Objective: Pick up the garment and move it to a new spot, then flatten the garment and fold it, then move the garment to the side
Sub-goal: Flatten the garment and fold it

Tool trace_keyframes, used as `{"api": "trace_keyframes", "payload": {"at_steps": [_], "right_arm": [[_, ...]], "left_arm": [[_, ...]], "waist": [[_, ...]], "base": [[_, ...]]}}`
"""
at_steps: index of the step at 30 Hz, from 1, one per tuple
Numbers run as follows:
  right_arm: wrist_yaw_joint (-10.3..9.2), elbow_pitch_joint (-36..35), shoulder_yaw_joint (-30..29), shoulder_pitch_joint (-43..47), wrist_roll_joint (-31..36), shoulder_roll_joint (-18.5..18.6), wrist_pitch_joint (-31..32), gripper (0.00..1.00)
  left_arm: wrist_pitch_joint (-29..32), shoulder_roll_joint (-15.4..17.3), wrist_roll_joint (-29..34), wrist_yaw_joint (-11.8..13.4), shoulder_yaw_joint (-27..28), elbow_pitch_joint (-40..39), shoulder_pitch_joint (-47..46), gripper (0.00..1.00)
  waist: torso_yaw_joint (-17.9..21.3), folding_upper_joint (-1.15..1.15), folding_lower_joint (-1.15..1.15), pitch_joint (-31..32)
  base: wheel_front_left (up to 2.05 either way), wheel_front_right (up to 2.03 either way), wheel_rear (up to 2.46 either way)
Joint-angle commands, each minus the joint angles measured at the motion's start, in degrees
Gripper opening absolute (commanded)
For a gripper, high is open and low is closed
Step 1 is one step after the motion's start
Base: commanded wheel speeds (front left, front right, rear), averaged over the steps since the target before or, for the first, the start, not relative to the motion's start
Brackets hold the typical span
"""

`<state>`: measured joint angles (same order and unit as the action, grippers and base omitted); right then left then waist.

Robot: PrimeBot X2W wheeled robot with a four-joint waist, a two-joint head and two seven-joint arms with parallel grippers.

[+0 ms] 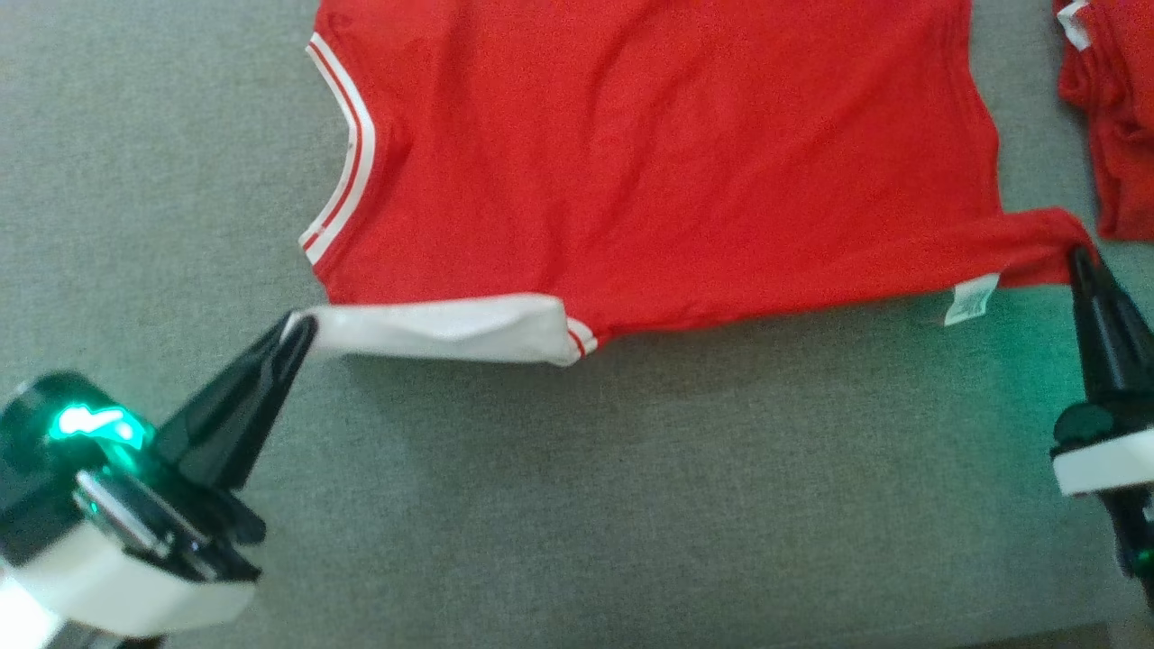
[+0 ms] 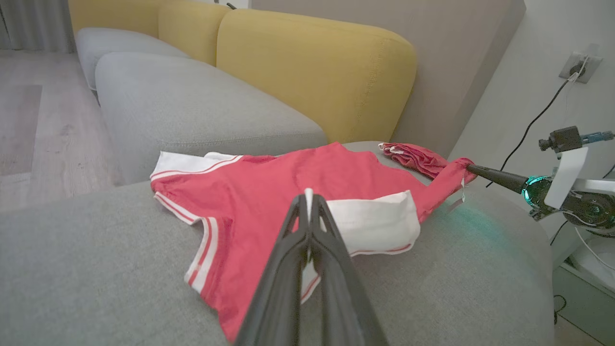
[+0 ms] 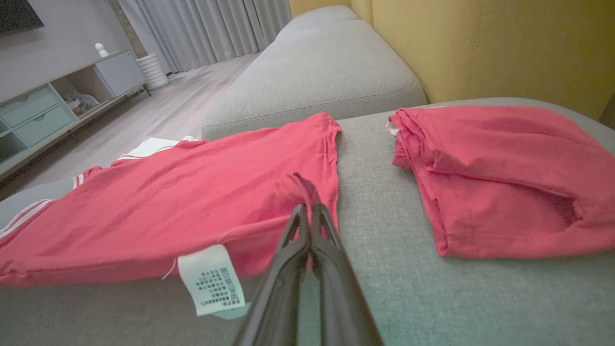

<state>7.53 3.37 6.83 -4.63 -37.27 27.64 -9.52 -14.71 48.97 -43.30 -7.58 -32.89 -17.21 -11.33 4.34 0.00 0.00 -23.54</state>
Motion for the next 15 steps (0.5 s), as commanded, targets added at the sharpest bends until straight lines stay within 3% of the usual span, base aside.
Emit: {"api": "trace_keyframes", "payload": {"at_steps": [1, 6, 15], "right_arm": [[-0.04, -1.8, 0.4, -0.5, -0.6, 1.4, 0.2, 0.00], [-0.04, -1.5, -0.1, -5.1, -1.0, 1.1, 1.3, 0.00], [-0.04, 2.7, 2.0, -16.0, -0.2, 0.4, 3.6, 0.00]], "left_arm": [[-0.3, 3.0, -0.2, 0.1, 2.2, -1.2, -3.5, 0.00], [-0.3, 5.6, -0.5, 0.1, 0.1, -0.8, -13.0, 0.00], [-0.3, 8.0, -0.3, 0.1, -9.6, 6.4, -32.8, 0.00]], "waist": [[0.1, 0.00, 0.00, -0.4], [0.3, 0.00, 0.00, -2.5], [1.2, 0.00, 0.00, -7.2]], "base": [[0.00, 0.00, 0.00], [0.00, 0.00, 0.00], [0.00, 0.00, 0.00]]}}
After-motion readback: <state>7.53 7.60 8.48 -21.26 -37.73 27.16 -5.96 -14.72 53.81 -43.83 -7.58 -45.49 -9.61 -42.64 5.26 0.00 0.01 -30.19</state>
